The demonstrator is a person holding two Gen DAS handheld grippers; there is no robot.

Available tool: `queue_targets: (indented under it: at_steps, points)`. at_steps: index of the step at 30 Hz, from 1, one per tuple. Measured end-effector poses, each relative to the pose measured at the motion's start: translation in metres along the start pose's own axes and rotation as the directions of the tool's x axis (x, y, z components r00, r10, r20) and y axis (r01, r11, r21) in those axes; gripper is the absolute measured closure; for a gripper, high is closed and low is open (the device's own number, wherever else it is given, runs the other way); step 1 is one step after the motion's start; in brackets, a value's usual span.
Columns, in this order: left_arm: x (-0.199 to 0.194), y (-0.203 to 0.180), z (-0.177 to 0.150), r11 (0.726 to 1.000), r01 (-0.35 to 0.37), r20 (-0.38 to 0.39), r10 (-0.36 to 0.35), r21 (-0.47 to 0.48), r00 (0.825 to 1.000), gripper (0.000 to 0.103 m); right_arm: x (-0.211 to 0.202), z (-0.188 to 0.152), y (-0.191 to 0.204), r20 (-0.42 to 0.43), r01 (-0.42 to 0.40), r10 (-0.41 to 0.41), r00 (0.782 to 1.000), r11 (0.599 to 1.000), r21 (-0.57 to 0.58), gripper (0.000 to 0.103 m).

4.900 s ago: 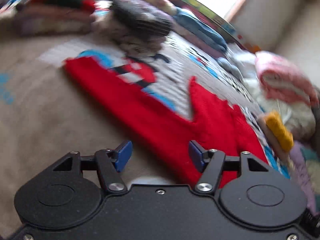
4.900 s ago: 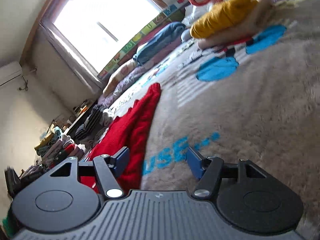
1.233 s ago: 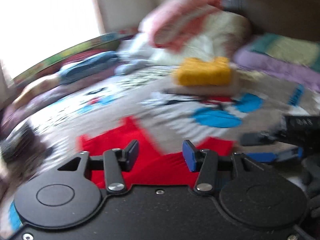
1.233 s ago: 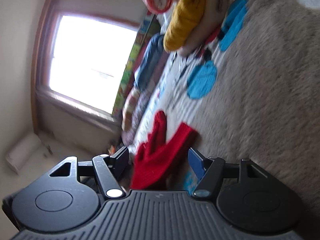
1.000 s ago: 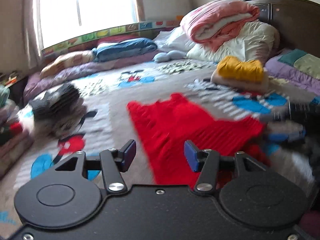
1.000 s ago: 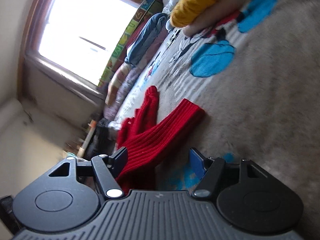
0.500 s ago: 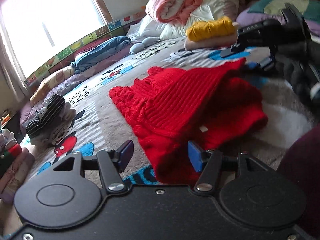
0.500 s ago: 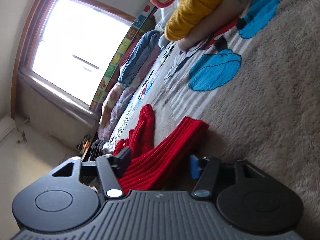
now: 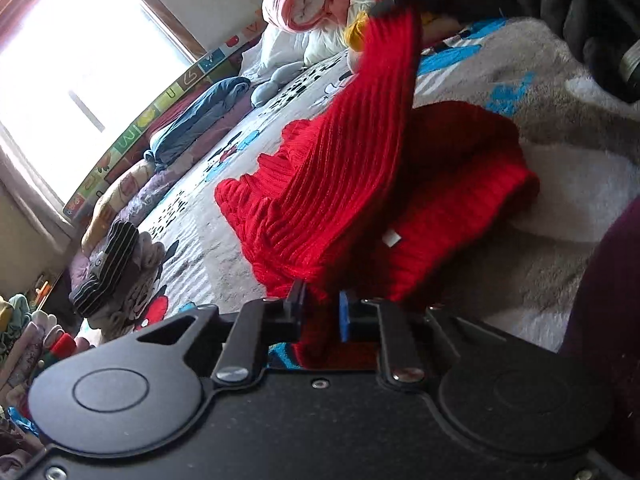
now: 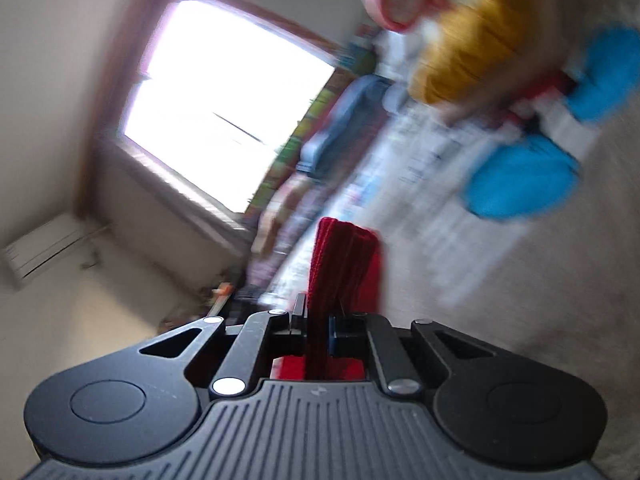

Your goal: Fold clothes

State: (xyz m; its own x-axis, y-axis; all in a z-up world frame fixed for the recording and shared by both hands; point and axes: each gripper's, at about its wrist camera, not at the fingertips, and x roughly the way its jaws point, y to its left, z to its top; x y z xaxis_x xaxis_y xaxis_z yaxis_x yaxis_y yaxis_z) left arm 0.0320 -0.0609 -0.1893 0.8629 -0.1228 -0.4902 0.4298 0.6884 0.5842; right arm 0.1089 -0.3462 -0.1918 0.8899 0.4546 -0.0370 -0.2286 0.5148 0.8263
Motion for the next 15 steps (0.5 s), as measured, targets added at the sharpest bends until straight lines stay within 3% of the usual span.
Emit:
queue_targets:
  at_steps: [4, 10, 15]
  points:
    - [0.001, 0.002, 0.0, 1.0, 0.001, -0.001, -0.001, 0.002, 1.0, 0.09, -0.016, 0.006, 0.018, 0.011, -0.084, 0.085, 0.996, 0.994, -0.064, 0.093]
    - [-0.001, -0.002, 0.001, 1.0, -0.007, -0.019, 0.007, 0.004, 1.0, 0.091, -0.035, 0.008, 0.007, 0.03, -0.09, 0.09, 0.995, 0.996, -0.005, 0.093]
    - [0.001, -0.002, 0.003, 1.0, -0.015, -0.056, 0.014, -0.016, 0.998, 0.092, -0.015, -0.007, -0.024, -0.075, 0.037, -0.031, 0.997, 0.997, 0.074, 0.093]
